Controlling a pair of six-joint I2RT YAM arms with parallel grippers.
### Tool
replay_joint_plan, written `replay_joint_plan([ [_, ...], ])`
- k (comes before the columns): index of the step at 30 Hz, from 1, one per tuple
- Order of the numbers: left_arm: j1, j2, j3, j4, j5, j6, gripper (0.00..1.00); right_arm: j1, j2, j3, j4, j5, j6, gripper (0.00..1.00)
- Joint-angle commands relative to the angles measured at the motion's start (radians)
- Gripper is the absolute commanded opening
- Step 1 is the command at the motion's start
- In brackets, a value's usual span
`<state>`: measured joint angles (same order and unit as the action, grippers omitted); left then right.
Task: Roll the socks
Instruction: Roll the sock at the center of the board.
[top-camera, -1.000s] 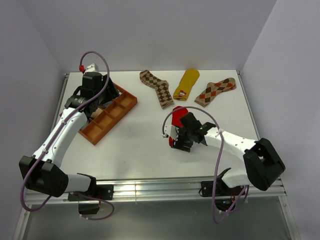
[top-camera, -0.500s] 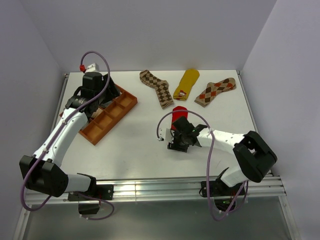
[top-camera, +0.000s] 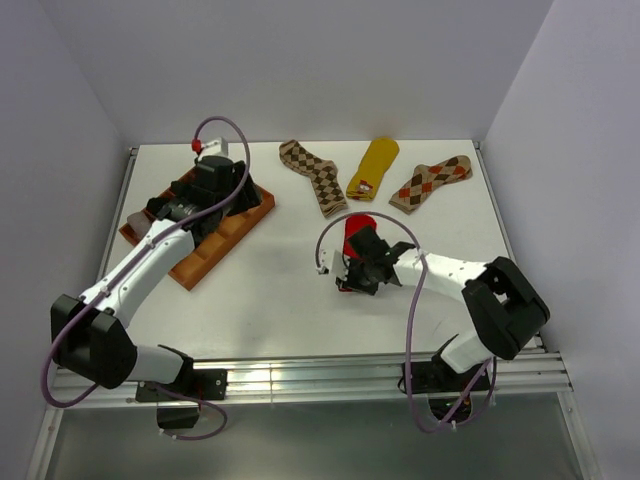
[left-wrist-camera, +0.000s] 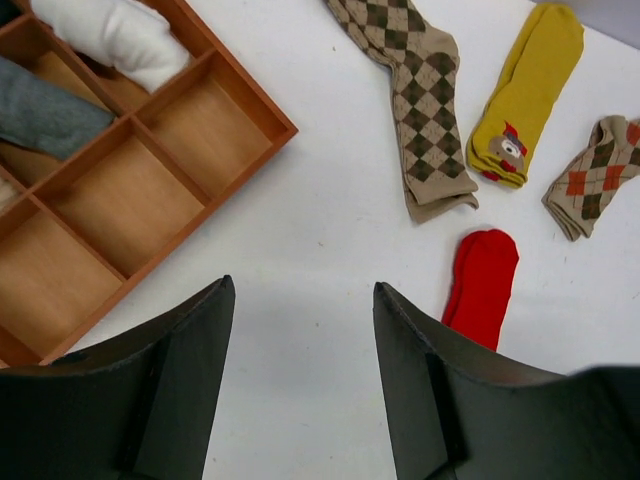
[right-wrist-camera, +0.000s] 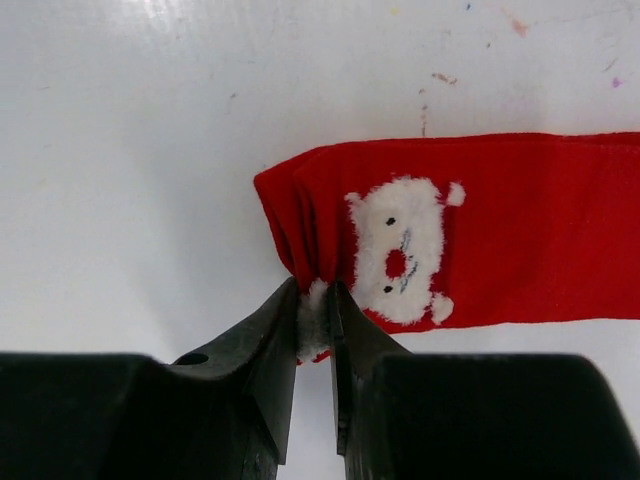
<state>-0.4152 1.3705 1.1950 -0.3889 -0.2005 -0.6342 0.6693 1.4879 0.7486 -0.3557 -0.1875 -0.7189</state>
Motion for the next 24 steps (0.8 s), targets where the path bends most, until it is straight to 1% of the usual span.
replay_joint_plan([
  [1, -0.034, -0.033, -0.061, 0.126, -0.043, -0.022, 0.62, -0.097, 0.018, 0.136, -0.207, -0.266, 0.001, 0.24],
  [2, -0.040, -0.043, -0.078, 0.148, -0.043, -0.025, 0.61, -0.126, 0.037, 0.167, -0.260, -0.315, -0.010, 0.24],
  [3, -0.045, -0.066, -0.095, 0.168, -0.043, -0.030, 0.60, -0.182, 0.057, 0.199, -0.366, -0.367, -0.037, 0.24],
  [4, -0.054, -0.079, -0.135, 0.195, -0.036, -0.030, 0.59, -0.206, 0.108, 0.259, -0.415, -0.442, -0.053, 0.24],
  [5, -0.057, -0.091, -0.156, 0.252, -0.025, -0.028, 0.58, -0.226, 0.135, 0.287, -0.461, -0.479, -0.068, 0.24],
  [6, -0.065, -0.118, -0.205, 0.289, 0.001, -0.028, 0.57, -0.258, 0.206, 0.340, -0.553, -0.528, -0.100, 0.24],
  [9, -0.083, -0.158, -0.271, 0.412, 0.038, -0.018, 0.55, -0.286, 0.314, 0.405, -0.704, -0.599, -0.142, 0.24],
  [11, -0.114, -0.169, -0.322, 0.458, 0.052, 0.010, 0.54, -0.303, 0.410, 0.451, -0.752, -0.633, -0.145, 0.24],
  [14, -0.161, -0.154, -0.357, 0.521, 0.070, 0.063, 0.52, -0.319, 0.503, 0.498, -0.821, -0.682, -0.151, 0.25],
  [16, -0.206, -0.140, -0.376, 0.562, 0.079, 0.086, 0.51, -0.332, 0.550, 0.547, -0.896, -0.708, -0.168, 0.25],
  [18, -0.232, -0.116, -0.393, 0.602, 0.099, 0.126, 0.47, -0.359, 0.618, 0.581, -0.971, -0.745, -0.188, 0.25],
  [19, -0.262, -0.107, -0.411, 0.642, 0.113, 0.149, 0.48, -0.366, 0.638, 0.610, -0.991, -0.757, -0.189, 0.25],
  [21, -0.293, -0.071, -0.431, 0.682, 0.141, 0.172, 0.46, -0.392, 0.679, 0.627, -1.009, -0.779, -0.171, 0.24],
  [24, -0.367, -0.019, -0.442, 0.737, 0.188, 0.214, 0.45, -0.416, 0.707, 0.634, -0.987, -0.773, -0.123, 0.24],
])
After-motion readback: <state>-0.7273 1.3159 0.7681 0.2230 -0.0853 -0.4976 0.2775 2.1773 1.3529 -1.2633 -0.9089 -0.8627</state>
